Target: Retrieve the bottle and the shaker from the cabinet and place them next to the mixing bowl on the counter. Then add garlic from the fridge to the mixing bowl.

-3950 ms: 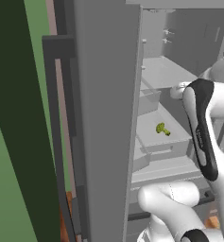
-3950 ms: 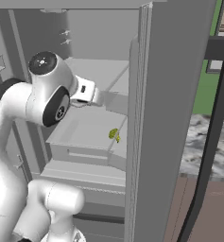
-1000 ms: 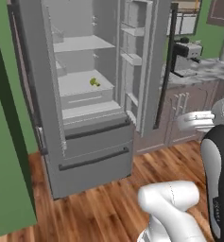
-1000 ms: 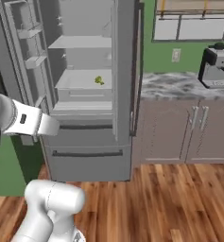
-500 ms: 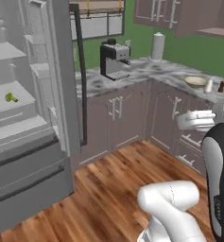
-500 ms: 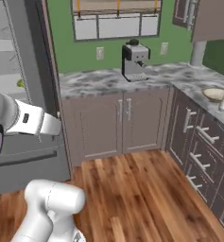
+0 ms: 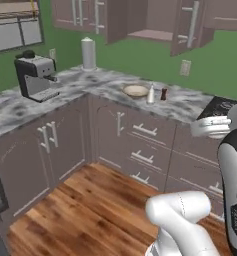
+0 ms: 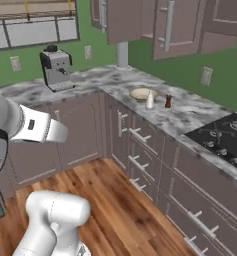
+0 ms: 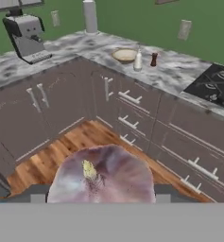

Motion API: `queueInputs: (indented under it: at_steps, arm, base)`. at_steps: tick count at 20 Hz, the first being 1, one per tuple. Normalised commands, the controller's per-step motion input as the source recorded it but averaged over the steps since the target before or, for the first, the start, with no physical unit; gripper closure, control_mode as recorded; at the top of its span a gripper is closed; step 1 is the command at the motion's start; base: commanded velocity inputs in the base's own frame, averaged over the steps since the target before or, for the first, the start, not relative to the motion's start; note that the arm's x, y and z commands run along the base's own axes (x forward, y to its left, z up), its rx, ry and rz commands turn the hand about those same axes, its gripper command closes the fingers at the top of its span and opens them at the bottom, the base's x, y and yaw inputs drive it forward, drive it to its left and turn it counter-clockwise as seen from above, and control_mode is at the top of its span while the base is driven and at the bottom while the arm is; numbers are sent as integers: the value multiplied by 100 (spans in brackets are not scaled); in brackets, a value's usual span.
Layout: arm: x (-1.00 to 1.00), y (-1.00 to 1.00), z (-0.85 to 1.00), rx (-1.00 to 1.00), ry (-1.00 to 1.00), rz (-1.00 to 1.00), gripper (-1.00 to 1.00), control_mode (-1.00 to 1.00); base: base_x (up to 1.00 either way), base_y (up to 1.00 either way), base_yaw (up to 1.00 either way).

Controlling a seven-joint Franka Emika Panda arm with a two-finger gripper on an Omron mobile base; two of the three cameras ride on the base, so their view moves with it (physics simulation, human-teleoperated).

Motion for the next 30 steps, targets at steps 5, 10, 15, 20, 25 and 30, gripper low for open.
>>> queueInputs:
  at_steps: [5, 10, 15, 20, 25, 30]
  arm:
    - [0, 0, 0, 0, 0, 0, 100, 100]
    - [0, 0, 0, 0, 0, 0, 100, 100]
    - [0, 0, 0, 0, 0, 0, 100, 100]
    - [0, 0, 0, 0, 0, 0, 100, 100]
    - [0, 0, 0, 0, 0, 0, 100, 100]
    - [0, 0, 0, 0, 0, 0, 100, 100]
  base:
    - [99, 31, -43]
    - [90, 56, -29]
    - [94, 42, -6]
    - [35, 14, -27]
    - [32, 10, -48]
    - [81, 34, -31]
